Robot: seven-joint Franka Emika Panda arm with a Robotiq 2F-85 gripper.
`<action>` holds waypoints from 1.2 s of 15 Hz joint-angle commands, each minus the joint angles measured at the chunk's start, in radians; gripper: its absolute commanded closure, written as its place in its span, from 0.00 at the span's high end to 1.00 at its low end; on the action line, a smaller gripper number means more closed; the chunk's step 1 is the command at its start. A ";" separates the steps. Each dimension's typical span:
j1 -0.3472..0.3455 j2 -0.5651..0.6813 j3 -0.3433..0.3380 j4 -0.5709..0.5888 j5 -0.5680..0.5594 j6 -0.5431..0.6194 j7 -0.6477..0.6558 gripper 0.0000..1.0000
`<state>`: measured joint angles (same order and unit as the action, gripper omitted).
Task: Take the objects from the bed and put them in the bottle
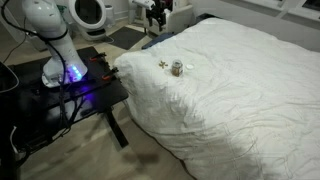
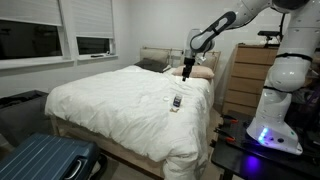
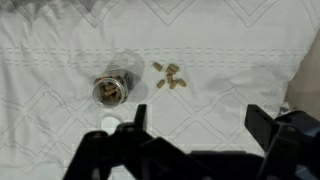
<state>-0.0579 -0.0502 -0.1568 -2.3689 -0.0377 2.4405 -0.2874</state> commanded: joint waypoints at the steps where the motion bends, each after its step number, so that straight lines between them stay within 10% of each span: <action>1: -0.019 0.090 0.016 0.054 -0.007 0.069 0.022 1.00; 18: -0.052 0.444 0.078 0.231 0.031 0.136 0.066 1.00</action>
<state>-0.0875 0.3487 -0.1098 -2.1789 -0.0197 2.5929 -0.2328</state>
